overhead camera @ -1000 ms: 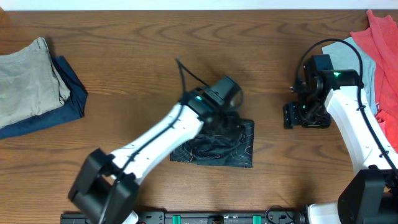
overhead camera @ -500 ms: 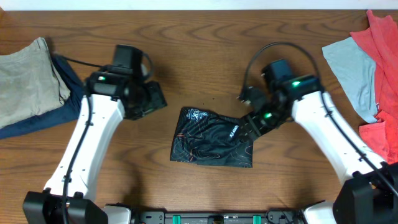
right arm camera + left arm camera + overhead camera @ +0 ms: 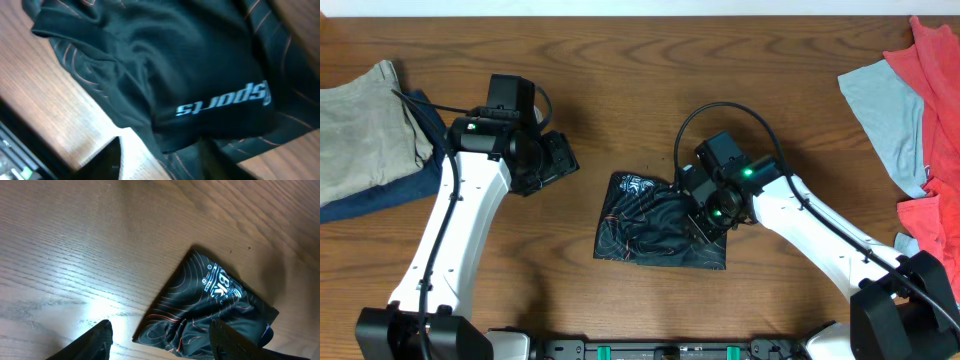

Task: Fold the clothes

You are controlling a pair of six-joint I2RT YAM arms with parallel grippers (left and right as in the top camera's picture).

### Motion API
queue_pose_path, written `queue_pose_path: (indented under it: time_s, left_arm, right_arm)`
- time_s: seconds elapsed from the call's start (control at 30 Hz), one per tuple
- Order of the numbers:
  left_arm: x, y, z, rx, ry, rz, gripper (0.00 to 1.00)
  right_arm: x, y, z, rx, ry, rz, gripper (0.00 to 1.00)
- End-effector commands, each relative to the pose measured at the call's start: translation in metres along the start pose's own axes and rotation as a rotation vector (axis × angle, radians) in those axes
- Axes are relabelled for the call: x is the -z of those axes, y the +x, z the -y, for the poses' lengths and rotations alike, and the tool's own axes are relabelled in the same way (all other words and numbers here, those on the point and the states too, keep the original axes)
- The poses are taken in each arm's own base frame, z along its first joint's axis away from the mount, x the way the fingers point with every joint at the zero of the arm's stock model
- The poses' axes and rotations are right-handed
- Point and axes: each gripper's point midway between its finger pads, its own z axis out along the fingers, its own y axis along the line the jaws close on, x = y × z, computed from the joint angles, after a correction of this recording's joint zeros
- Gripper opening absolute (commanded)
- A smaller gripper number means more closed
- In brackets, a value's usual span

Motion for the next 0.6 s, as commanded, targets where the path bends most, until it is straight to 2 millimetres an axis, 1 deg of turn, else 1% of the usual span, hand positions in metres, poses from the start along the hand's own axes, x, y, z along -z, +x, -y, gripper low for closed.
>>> queue_pose_path:
  time_s: [0.0, 0.07, 0.1, 0.13, 0.17, 0.23, 0.27, 0.3, 0.33, 0.37, 0.4, 0.5, 0.57]
  left_arm:
    - [-0.004, 0.003, -0.005, -0.003, -0.015, -0.014, 0.64]
    - [-0.004, 0.003, -0.005, -0.003, -0.015, -0.014, 0.64]
    - [-0.004, 0.003, -0.005, -0.002, -0.015, -0.014, 0.64]
    - [-0.004, 0.003, -0.005, -0.002, -0.015, -0.014, 0.64]
    - [-0.004, 0.003, -0.005, -0.002, -0.015, -0.014, 0.64]
    - [-0.004, 0.003, -0.005, -0.003, -0.015, -0.014, 0.64]
    - [-0.004, 0.003, -0.005, -0.003, -0.015, -0.014, 0.64]
    - [-0.004, 0.003, -0.005, -0.002, -0.015, -0.014, 0.64]
    - [-0.004, 0.003, -0.005, -0.002, -0.015, -0.014, 0.64]
    - [-0.004, 0.003, -0.005, -0.003, -0.015, -0.014, 0.64]
    - [-0.004, 0.003, -0.005, -0.003, -0.015, -0.014, 0.64]
    - [-0.004, 0.003, -0.005, -0.003, -0.015, -0.014, 0.64]
    - [-0.004, 0.003, -0.004, -0.003, -0.015, -0.013, 0.64]
  right_arm:
    - [-0.003, 0.000, 0.003, -0.040, 0.027, -0.001, 0.28]
    - [-0.003, -0.001, 0.005, -0.054, 0.037, 0.003, 0.17]
    - [-0.003, -0.001, 0.007, -0.062, 0.045, 0.004, 0.13]
    - [-0.003, -0.001, 0.008, -0.064, 0.051, 0.003, 0.05]
    - [-0.003, -0.001, 0.008, -0.065, 0.051, 0.003, 0.02]
    - [-0.003, 0.001, 0.007, -0.086, 0.050, -0.004, 0.03]
    - [-0.003, 0.003, 0.007, -0.104, 0.046, -0.010, 0.10]
    - [-0.003, 0.005, 0.006, -0.142, 0.046, -0.020, 0.33]
    - [-0.003, 0.007, 0.006, -0.169, 0.046, -0.026, 0.47]
    - [-0.003, 0.010, 0.006, -0.210, 0.048, -0.036, 0.56]
    - [-0.003, 0.011, 0.007, -0.254, 0.052, -0.041, 0.59]
    - [-0.003, 0.012, 0.007, -0.414, 0.056, -0.038, 0.59]
    - [-0.003, 0.010, 0.006, -0.472, 0.055, -0.031, 0.58]
